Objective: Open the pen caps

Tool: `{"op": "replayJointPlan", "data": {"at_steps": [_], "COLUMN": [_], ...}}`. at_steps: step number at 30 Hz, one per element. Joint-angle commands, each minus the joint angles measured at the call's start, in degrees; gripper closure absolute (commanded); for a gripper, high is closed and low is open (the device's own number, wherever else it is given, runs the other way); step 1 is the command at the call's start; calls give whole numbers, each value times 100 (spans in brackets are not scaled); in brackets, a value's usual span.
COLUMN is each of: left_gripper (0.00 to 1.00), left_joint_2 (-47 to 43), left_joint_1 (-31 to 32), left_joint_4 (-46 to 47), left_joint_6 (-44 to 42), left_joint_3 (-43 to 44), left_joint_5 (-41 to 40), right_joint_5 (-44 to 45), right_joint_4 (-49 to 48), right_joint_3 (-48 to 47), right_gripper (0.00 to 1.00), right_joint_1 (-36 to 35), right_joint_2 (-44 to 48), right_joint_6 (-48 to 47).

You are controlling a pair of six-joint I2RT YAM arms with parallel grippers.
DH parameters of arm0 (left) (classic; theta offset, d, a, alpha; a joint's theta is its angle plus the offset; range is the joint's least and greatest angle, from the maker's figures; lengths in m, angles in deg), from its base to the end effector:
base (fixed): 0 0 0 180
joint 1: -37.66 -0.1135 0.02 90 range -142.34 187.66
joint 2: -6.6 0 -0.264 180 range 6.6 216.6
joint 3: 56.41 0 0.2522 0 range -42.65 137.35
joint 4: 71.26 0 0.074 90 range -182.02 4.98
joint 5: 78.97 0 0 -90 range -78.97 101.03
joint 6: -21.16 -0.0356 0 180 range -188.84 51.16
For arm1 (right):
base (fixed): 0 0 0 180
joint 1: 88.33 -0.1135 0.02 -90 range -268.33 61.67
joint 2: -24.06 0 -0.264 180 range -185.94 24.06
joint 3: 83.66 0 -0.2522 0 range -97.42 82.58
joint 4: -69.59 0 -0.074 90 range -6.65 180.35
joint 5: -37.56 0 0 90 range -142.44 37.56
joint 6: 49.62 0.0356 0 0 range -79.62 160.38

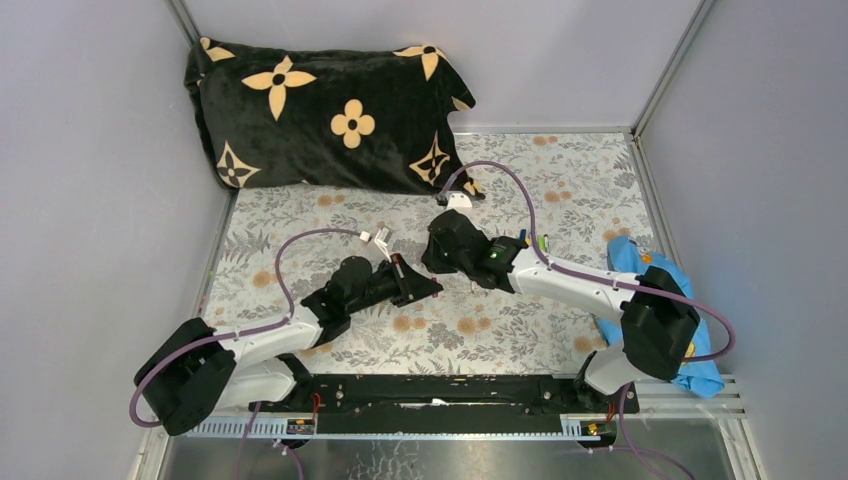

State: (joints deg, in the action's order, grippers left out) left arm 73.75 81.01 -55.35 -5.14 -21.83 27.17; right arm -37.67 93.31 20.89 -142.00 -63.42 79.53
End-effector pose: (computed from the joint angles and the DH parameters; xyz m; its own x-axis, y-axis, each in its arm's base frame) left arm 0.1631 -0.1676 0.1900 -0.8571 -0.3751 -0.3530 0.1911 0.4049 -0.8942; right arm 0.2105 0.2710 0.2613 -0.6829 0.1019 -0.7234 -0.2905 0.8707 0.3969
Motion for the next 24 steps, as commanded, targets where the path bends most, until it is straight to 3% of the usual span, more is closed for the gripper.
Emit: {"op": "replayJointPlan", "data": {"at_steps": [1, 7, 20, 24], "left_gripper": [100, 100, 100, 100], "left_joint_2": [-95, 9, 467, 152], "left_joint_1": [125, 552, 1370, 1372], "left_joint_4": [-377, -409, -891, -1969], "left_joint_6": [371, 325, 380, 320], "left_joint_3": [-558, -790, -684, -260], "left_joint_5": [-267, -632, -1591, -2384], "right_joint_5": [594, 285, -229, -57], "right_joint_4": [-366, -387, -658, -440], "right_joint_3": [-645, -1257, -1564, -1281], "right_gripper": [100, 100, 100, 100], "right_joint_1": [375, 779, 1282, 1341], "right_joint_2": [-48, -377, -658, -555], "right_joint_6": [-694, -867, -923, -1017]}}
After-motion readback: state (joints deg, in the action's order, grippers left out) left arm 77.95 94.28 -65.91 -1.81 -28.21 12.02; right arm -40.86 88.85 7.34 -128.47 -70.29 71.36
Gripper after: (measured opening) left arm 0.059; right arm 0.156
